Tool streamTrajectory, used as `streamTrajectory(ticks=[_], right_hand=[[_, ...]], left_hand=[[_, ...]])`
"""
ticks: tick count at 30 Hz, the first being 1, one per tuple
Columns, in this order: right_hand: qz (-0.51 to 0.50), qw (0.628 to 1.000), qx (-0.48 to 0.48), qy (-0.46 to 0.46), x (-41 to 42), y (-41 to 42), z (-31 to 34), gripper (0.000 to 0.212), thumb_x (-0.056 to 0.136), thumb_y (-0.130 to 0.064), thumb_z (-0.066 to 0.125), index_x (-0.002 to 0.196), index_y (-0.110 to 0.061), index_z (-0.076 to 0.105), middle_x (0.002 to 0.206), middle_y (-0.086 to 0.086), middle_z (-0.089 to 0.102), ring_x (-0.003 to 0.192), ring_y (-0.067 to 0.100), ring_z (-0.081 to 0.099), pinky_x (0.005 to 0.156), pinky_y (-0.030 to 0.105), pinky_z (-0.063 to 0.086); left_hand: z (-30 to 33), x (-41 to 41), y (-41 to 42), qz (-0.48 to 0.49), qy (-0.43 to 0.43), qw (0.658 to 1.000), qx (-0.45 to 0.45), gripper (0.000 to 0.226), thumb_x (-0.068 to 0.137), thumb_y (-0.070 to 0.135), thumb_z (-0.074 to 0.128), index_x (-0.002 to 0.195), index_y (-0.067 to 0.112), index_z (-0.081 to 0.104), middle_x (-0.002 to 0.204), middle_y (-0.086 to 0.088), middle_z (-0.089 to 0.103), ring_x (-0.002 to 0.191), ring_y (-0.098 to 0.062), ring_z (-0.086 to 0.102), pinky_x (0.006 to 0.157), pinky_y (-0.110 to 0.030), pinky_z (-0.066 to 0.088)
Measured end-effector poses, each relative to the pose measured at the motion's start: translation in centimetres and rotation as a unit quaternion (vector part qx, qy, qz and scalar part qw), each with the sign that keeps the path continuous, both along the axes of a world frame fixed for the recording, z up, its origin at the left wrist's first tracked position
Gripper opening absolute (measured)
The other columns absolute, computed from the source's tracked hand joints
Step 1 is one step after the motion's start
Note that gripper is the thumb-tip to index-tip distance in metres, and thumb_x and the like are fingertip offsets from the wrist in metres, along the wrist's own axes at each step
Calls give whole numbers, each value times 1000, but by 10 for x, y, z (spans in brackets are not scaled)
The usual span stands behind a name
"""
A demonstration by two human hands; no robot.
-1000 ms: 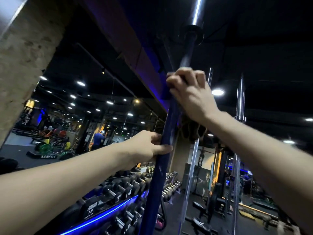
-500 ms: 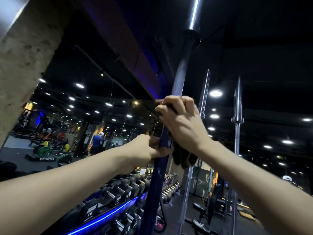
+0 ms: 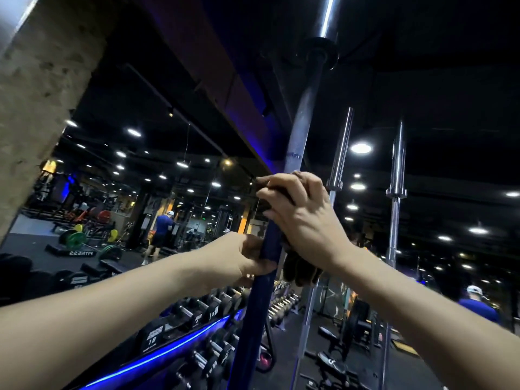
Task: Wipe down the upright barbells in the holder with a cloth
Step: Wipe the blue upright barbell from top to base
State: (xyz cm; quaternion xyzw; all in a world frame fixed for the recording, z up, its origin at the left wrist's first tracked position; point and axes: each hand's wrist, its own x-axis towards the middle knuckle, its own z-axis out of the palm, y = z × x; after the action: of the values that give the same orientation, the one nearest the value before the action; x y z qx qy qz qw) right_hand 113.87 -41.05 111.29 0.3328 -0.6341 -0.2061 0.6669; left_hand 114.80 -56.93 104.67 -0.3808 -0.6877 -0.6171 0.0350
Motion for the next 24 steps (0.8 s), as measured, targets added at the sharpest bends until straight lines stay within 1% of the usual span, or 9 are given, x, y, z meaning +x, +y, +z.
streamTrajectory(ticks=[3,5,7,9,12,14,18,22,24], right_hand=[[-5,1000,-5,6,1,2,44,32,92,-36,47,116,-23,63,126,-2,48,111,29,36,94,40,40],[-6,998,-69,-9,-1,-2,79,36,94,-40,41,120,-24,59,128,-3,42,111,31,36,97,39,37],[9,991,-128,-43,-6,-9,96,42,94,-43,34,122,-24,58,132,0,43,114,33,36,102,33,32],[33,985,-158,-64,-10,-14,89,44,93,-43,31,122,-23,58,133,1,43,116,32,33,104,31,28],[56,982,-157,-84,-9,-12,59,39,95,-38,34,118,-20,59,131,3,44,116,34,35,103,42,32],[53,985,-136,-89,-8,-6,32,33,95,-35,38,116,-20,60,130,3,45,116,34,37,101,43,33],[40,980,-119,-157,2,-2,-5,30,93,-36,37,117,-27,54,131,-8,36,116,27,31,104,39,31],[34,970,-85,-227,20,3,-17,36,91,-36,36,116,-25,59,130,-13,40,114,19,29,103,31,28],[47,958,-71,-273,28,7,-21,37,90,-34,37,115,-22,61,128,-15,42,114,19,33,102,27,24]], left_hand=[[-4,-2,0,21,5,1000,-16,12,89,7,63,96,15,66,91,1,71,88,-15,68,90,-38,55],[-2,-5,0,20,2,1000,-22,13,90,6,61,99,14,66,95,-2,71,89,-15,69,87,-33,56],[0,-8,-1,18,-1,1000,-25,15,90,6,60,103,11,65,100,-6,71,90,-16,69,83,-29,57],[-1,-10,-1,14,-5,1000,-18,17,90,5,60,105,8,65,103,-8,71,93,-19,69,83,-29,57],[-3,-11,0,10,-4,1000,-6,15,90,3,60,102,9,65,96,-5,72,87,-16,70,75,-26,58],[-3,-10,0,14,-5,1000,-11,16,89,2,59,103,9,66,92,-4,71,82,-14,70,70,-23,57],[-2,-5,3,29,-5,999,-14,14,89,1,59,100,8,65,90,-4,69,81,-16,68,73,-28,58],[2,6,6,92,27,994,-53,13,90,2,60,102,1,64,100,-14,67,94,-27,66,85,-40,56],[4,10,6,129,59,987,-81,16,90,5,61,105,1,65,105,-16,69,96,-25,66,83,-35,56]])
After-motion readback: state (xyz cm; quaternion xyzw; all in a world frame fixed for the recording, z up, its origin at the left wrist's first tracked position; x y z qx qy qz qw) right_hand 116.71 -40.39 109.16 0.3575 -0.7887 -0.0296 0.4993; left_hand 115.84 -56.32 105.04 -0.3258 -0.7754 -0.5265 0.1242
